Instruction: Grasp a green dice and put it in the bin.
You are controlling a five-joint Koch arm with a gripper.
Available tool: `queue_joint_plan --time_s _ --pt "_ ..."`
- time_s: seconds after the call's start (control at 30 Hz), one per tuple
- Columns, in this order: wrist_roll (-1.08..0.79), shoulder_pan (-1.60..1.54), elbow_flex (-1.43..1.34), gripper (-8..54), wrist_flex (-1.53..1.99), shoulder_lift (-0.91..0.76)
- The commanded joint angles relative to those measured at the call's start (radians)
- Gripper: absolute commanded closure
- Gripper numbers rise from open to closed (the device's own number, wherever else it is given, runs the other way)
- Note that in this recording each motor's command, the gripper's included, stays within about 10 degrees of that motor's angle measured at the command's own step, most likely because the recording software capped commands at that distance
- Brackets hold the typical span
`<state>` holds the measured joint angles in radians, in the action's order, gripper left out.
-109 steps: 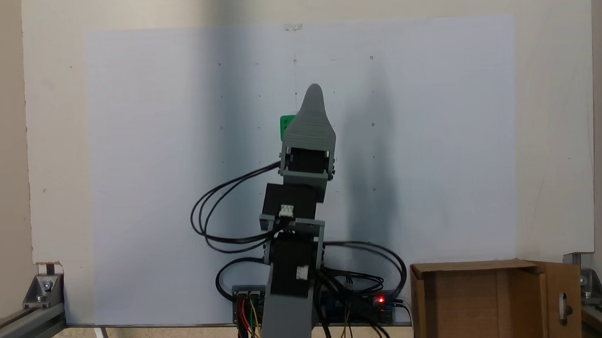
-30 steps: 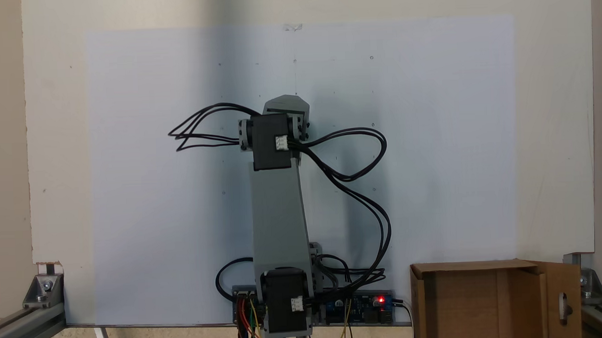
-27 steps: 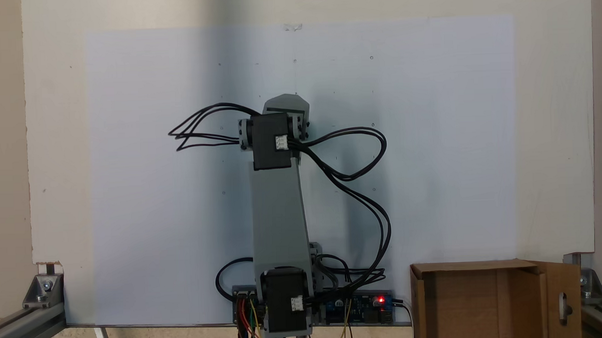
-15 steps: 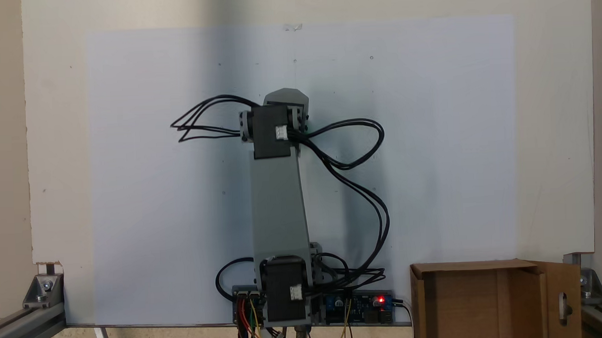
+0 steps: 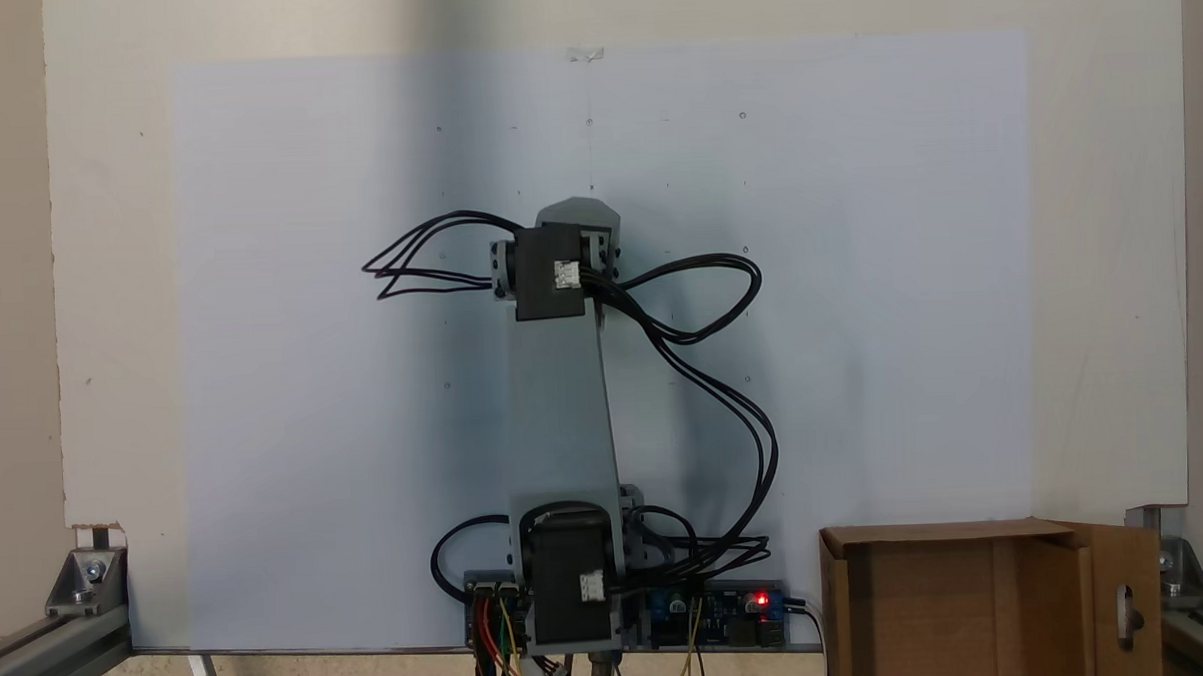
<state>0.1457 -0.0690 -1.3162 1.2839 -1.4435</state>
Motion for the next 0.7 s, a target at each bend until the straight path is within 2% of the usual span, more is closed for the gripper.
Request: queue_joint_plan --time_s 0.0,0.67 --pt "0.058 -0.009 0.025 3.2 -0.015 -0.006" --pt "0.035 0.017 0.023 3.3 -0.069 0.081"
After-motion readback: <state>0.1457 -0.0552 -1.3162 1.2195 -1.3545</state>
